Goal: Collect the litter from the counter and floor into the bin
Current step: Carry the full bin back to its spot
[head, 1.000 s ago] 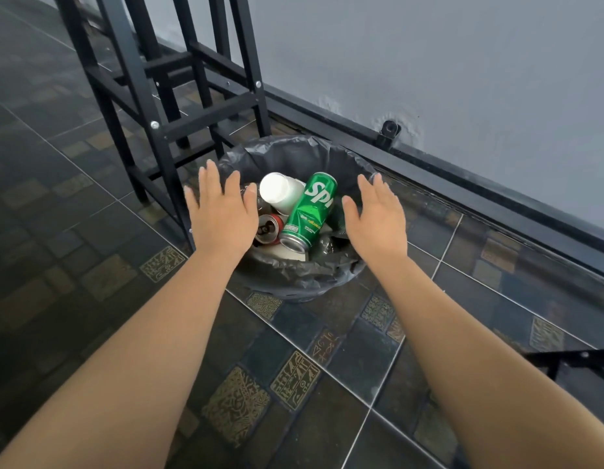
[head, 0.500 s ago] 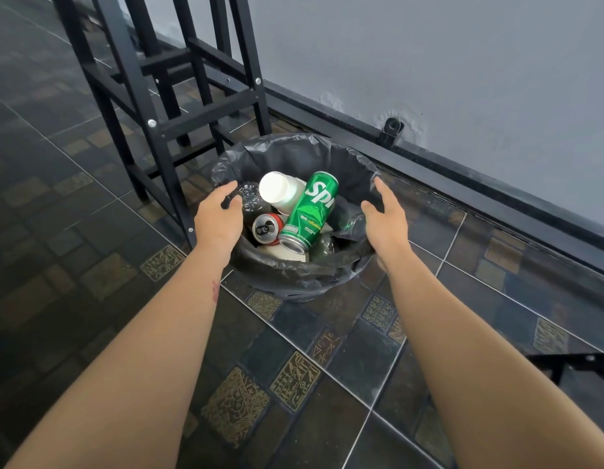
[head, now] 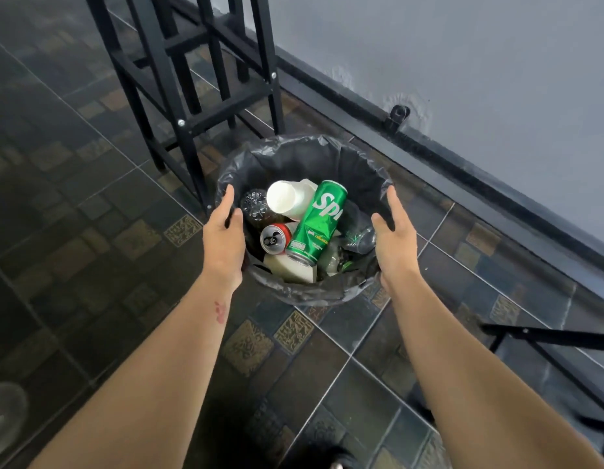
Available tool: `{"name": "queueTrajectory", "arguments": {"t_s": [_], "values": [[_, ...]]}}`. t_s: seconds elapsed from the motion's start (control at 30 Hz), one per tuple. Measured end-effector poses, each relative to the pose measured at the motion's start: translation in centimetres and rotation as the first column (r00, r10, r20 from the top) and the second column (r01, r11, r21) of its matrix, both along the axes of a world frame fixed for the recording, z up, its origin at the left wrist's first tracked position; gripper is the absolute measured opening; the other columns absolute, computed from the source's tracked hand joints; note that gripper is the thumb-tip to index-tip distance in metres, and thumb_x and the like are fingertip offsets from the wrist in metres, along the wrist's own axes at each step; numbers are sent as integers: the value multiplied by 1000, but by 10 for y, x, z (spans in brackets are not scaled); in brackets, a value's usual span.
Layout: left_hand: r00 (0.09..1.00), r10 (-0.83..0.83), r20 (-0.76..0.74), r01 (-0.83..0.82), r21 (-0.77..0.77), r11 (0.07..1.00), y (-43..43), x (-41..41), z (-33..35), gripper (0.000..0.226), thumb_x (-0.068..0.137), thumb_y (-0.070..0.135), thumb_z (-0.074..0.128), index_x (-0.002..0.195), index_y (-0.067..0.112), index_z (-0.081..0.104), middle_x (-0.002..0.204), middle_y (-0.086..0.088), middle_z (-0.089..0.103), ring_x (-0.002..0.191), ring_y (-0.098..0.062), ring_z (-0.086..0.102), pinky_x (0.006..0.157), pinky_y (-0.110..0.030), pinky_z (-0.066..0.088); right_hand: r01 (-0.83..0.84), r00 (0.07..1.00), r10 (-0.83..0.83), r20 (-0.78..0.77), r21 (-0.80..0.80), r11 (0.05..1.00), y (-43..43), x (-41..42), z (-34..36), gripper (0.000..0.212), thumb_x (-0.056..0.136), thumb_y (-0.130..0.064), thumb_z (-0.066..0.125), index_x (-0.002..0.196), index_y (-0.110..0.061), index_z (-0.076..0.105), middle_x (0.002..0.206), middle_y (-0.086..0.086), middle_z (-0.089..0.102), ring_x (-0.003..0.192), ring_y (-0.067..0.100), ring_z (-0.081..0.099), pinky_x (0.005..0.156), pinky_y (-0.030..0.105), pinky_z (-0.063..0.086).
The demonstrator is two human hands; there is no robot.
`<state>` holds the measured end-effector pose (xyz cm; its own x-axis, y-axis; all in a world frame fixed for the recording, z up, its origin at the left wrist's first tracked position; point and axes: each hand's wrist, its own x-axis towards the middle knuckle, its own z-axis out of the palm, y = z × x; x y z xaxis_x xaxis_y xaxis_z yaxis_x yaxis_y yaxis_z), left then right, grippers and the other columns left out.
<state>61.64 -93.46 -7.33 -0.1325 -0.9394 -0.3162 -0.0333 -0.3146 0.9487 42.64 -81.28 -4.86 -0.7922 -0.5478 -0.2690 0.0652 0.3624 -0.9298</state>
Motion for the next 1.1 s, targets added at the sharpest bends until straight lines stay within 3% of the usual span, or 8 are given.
{"name": "queueTrajectory", "arguments": {"t_s": [0.13, 0.33, 0.6, 0.73, 0.77, 0.87, 1.03, 1.1], "values": [[999, 28, 40, -33, 104, 994, 39, 29, 76, 43, 101, 12, 48, 139, 30, 52, 145, 11, 44, 128, -1, 39, 111, -27, 30, -41, 998, 35, 61, 98, 994, 29, 22, 87, 54, 102, -16, 47, 146, -45, 36, 152, -20, 36, 140, 4, 31, 103, 20, 23], [992, 31, 123, -47, 125, 991, 97, 68, 237, 44, 101, 12, 48, 140, 33, 50, 146, 12, 42, 129, 1, 36, 112, -26, 27, -66, 989, 47, 138, 141, 988, 84, 56, 240, 53, 102, -17, 48, 144, -47, 38, 153, -18, 36, 142, 8, 31, 107, 23, 24], [986, 12, 168, -19, 39, 999, 165, 95, 415, 43, 100, 14, 51, 138, 34, 53, 145, 11, 44, 129, -1, 39, 114, -28, 28, -26, 990, 10, 140, 116, 993, 165, 91, 413, 55, 102, -14, 46, 146, -46, 35, 151, -21, 37, 140, 6, 34, 107, 24, 29], [980, -69, 185, 70, -1, 998, 199, 100, 464, 44, 101, 16, 49, 141, 34, 49, 148, 9, 41, 130, -1, 34, 114, -31, 26, 38, 988, -51, 147, 91, 995, 212, 101, 457, 54, 103, -15, 44, 146, -47, 35, 150, -22, 38, 106, -10, 51, 80, 5, 43], [979, -84, 184, 87, -7, 996, 207, 100, 472, 44, 101, 17, 49, 141, 36, 49, 149, 10, 41, 132, -2, 34, 115, -31, 26, 62, 988, -72, 136, 77, 995, 224, 105, 467, 53, 103, -16, 45, 146, -47, 36, 149, -22, 38, 103, -8, 55, 85, 8, 46], [974, -138, 178, 146, -32, 989, 238, 101, 489, 45, 100, 18, 49, 140, 39, 49, 147, 12, 41, 130, -1, 35, 112, -27, 26, 111, 991, -115, 72, 56, 992, 265, 116, 483, 53, 102, -18, 47, 144, -49, 37, 148, -21, 41, 118, 12, 57, 109, 35, 42], [964, -218, 150, 227, -48, 973, 299, 107, 508, 44, 100, 18, 49, 141, 35, 49, 147, 12, 42, 122, 3, 38, 105, -20, 28, 192, 980, -194, 50, 45, 980, 341, 134, 508, 52, 101, -21, 50, 147, -43, 37, 151, -17, 39, 139, 9, 36, 108, 26, 28], [953, -255, 163, 269, -69, 961, 325, 107, 513, 44, 100, 19, 49, 142, 33, 48, 147, 10, 42, 126, 0, 39, 106, -22, 28, 238, 969, -240, 53, 54, 970, 372, 143, 516, 52, 101, -22, 50, 147, -42, 36, 152, -16, 37, 137, 7, 40, 108, 26, 27]]}}
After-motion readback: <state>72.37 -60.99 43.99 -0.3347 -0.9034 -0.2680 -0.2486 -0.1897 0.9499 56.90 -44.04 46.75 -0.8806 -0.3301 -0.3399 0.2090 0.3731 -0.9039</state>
